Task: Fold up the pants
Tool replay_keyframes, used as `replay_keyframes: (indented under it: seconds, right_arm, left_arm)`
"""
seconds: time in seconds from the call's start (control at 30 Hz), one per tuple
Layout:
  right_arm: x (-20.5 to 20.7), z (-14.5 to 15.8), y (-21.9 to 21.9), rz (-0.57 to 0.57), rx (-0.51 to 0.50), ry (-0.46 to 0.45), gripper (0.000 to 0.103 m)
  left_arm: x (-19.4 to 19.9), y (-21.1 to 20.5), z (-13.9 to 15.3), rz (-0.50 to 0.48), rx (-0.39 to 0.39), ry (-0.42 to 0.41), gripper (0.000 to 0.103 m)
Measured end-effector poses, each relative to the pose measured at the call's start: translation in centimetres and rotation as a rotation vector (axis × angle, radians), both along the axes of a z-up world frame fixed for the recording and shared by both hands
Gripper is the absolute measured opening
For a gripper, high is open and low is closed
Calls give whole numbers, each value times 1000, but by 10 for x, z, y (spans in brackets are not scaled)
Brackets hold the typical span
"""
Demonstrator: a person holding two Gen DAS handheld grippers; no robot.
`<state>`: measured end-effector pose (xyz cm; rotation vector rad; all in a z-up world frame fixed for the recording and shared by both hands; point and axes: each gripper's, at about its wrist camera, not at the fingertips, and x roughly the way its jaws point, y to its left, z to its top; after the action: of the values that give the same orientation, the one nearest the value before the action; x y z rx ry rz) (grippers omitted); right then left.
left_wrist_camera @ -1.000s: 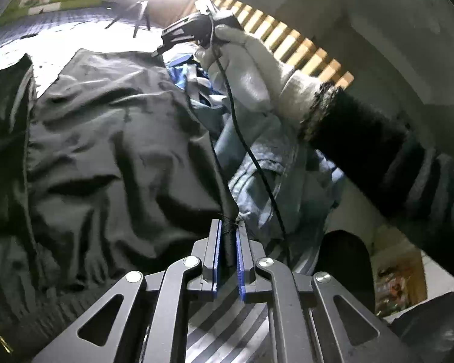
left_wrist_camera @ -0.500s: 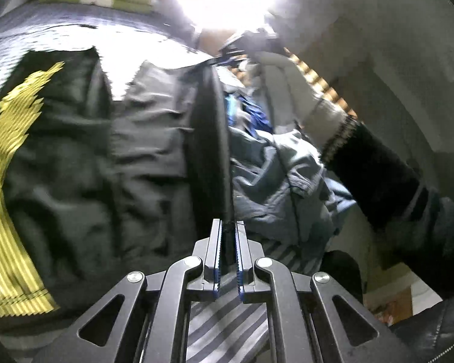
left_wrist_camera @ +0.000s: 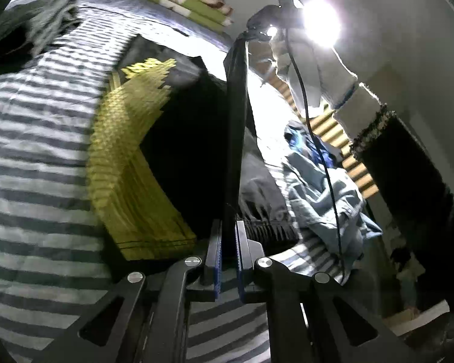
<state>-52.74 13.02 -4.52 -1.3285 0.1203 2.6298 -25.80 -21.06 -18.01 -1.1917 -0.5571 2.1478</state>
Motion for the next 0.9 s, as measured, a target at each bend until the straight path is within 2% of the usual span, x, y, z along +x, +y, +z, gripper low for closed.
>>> replay_keyframes:
  seconds: [0.23,0.37,0.6,0.67,0.7,0.77,0.83,0.9]
  right_arm:
    - [-47,-29,-85,83,61,-46,3]
    - [-66,-52,-118,110,80,-75,3]
    - [-88,-86,-158,154,126,-120,3]
    - [-94,-94,-170,227,89,-151,5]
    - [-95,-95,-175,267,53,-161,8]
    - [-90,-83,-175,296,-21,-123,19]
    - [-78,-58,-165,325,-88,-45,40]
    - [-68,-35,-146,319,-132,2,42]
  left_arm:
    - [-2,-50,-21,97,8,-45,7]
    - [-5,-72,-34,139,20,-79,7]
    - [-11,-71,-49,152,4,-121,7]
    - [-11,-70,-50,152,-8,-121,7]
    - [-11,-70,-50,153,-12,-122,7]
    - [-10,-68,-49,157,-29,-116,7]
    - [-8,-67,-48,163,-42,-108,7]
    - [-4,-66,-47,166,-51,-101,7]
